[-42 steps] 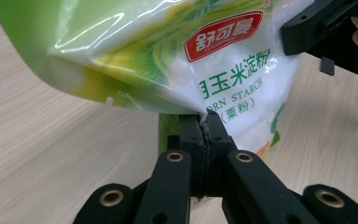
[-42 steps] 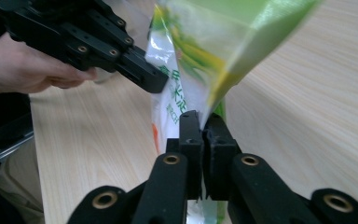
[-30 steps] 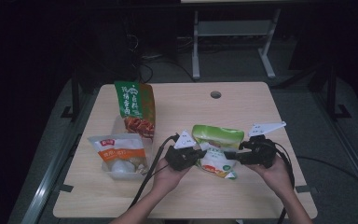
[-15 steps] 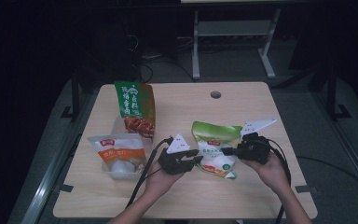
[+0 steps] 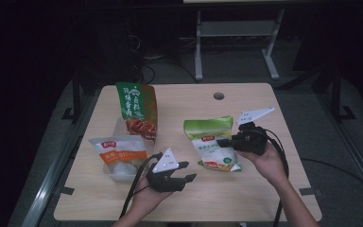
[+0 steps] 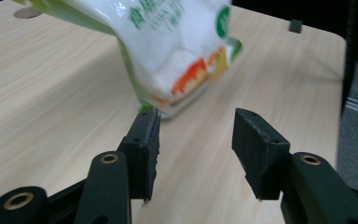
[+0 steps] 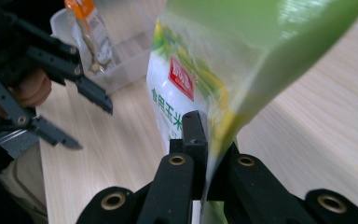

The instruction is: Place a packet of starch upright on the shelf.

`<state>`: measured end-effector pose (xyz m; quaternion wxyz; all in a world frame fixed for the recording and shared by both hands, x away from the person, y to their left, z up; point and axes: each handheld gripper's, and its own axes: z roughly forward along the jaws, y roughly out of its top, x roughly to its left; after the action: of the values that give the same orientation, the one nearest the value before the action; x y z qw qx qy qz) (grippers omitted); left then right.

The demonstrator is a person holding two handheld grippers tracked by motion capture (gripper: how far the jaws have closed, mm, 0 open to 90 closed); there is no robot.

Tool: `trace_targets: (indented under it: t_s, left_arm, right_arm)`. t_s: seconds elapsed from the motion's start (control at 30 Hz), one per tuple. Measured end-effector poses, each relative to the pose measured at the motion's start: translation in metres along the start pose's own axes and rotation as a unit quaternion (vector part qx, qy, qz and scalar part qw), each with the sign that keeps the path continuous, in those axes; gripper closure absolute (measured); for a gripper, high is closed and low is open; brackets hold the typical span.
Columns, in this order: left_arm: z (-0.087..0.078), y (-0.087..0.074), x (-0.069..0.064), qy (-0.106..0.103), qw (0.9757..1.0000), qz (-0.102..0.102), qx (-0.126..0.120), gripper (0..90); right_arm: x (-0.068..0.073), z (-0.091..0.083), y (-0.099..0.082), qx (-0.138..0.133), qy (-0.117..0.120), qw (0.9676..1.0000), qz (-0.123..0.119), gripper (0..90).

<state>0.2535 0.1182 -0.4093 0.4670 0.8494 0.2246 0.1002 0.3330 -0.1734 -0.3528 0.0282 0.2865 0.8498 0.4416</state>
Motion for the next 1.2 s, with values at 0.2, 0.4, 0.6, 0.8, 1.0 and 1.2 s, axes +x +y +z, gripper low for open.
trace_targets:
  t_s: [0.2, 0.4, 0.6, 0.8, 1.0, 1.2]
  left_arm:
    - [-0.012, -0.012, -0.002, -0.011, 0.9998, -0.012, -0.010, 42.0]
    - [-0.022, -0.023, -0.003, -0.020, 0.9997, -0.012, -0.003, 39.4]
    - [-0.027, -0.027, -0.002, -0.036, 0.9993, -0.014, -0.001, 35.4]
    - [-0.031, -0.031, -0.002, -0.032, 0.9994, -0.012, -0.007, 34.1]
    - [-0.034, -0.031, -0.004, -0.031, 0.9995, -0.007, -0.009, 33.7]
    - [-0.032, -0.031, -0.008, -0.035, 0.9994, -0.002, -0.006, 33.6]
  right_arm:
    - [0.005, 0.003, 0.022, -0.008, 0.014, 0.9999, -0.002, 89.4]
    - [0.011, 0.011, 0.047, -0.009, 0.032, 0.9994, -0.013, 89.5]
    - [0.019, 0.017, 0.074, -0.014, 0.041, 0.9987, -0.026, 89.5]
    - [0.026, 0.025, 0.096, -0.010, 0.052, 0.9976, -0.046, 89.5]
    - [0.032, 0.037, 0.116, -0.021, 0.062, 0.9965, -0.052, 89.5]
    - [0.040, 0.049, 0.134, -0.025, 0.071, 0.9952, -0.062, 89.5]
